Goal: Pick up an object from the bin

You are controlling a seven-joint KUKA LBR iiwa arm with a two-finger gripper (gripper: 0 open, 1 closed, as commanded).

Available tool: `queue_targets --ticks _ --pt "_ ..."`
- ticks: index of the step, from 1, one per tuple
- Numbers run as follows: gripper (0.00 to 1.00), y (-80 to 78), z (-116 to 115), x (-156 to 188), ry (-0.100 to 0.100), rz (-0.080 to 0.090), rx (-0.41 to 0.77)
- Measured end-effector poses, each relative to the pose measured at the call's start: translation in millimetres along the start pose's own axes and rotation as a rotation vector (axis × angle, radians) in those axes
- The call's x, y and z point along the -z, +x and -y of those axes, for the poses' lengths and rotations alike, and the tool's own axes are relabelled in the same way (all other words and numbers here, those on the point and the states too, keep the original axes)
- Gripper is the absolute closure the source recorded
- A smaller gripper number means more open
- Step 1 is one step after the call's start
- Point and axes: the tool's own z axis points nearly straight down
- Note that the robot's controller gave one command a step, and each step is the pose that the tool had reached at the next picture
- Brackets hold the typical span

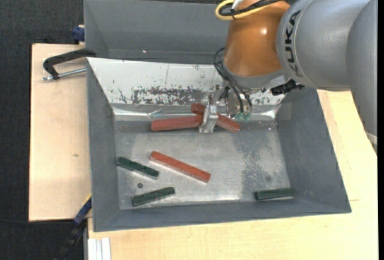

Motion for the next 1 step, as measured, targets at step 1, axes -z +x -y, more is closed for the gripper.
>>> queue_targets --ticks 1 --pt "1.00 -0.2 -0.2 6.6 0.000 0.000 0.000"
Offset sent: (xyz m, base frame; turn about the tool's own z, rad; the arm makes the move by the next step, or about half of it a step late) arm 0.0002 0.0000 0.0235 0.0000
